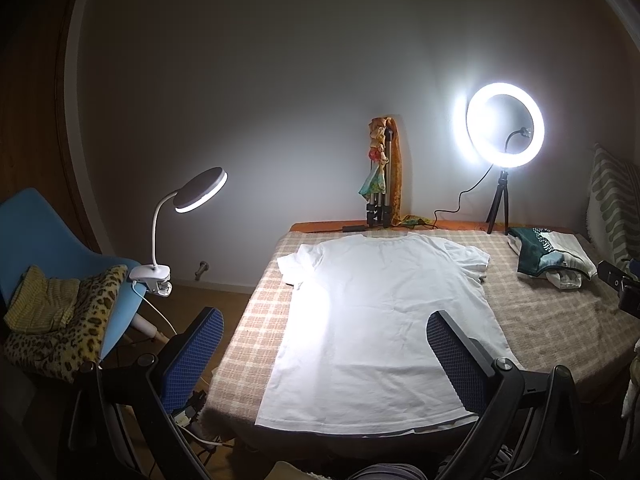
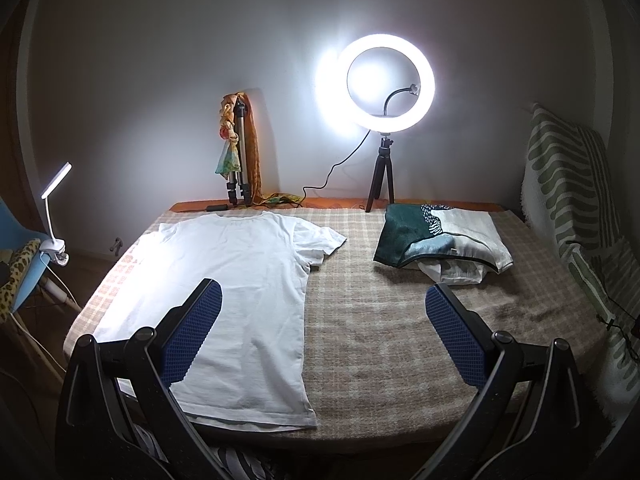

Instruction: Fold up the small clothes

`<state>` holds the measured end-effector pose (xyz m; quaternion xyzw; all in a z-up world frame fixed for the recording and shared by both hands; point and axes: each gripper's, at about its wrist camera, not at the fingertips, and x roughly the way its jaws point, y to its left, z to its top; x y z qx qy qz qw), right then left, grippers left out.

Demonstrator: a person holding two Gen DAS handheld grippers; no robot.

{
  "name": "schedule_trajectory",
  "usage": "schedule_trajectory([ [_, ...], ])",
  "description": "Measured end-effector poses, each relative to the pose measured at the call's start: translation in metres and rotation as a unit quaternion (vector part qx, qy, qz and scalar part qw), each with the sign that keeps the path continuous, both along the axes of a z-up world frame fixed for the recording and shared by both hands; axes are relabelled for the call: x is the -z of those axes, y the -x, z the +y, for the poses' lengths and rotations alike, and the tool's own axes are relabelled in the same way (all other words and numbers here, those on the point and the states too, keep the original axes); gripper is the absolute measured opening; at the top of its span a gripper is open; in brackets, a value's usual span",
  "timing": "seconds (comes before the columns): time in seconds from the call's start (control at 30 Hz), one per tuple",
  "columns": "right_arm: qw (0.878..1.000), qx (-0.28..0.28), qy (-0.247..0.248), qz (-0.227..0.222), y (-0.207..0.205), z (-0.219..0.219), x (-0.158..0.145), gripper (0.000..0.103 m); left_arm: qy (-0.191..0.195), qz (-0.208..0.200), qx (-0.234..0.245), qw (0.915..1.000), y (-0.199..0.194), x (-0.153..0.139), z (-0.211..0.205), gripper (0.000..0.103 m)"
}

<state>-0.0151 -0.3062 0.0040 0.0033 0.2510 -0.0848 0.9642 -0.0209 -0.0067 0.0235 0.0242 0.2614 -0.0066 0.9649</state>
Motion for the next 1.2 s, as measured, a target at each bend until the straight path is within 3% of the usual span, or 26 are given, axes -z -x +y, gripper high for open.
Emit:
schedule_trajectory([
  [0.73,1.000,-0.026,0.011,-0.003,-0.009,0.016,0.000,0.103,-0.002,0.009,-0.009,0.9999,0.000,0.012,0.015,0.103],
  [0.93,0.998,-0.054,0.009,-0.005,-0.035,0.032,-0.005,0.103,0.009,0.017,-0.014,0.9997,-0.004,0.021,0.030,0.102],
  [1.07,0.997,-0.079,0.002,0.003,-0.065,0.044,-0.004,0.103,0.013,0.026,-0.015,0.9995,-0.007,0.034,0.047,0.097],
  [1.2,0.994,-0.112,0.002,0.002,-0.102,0.066,0.002,0.103,0.049,0.039,-0.015,0.9979,-0.010,0.055,0.076,0.096],
])
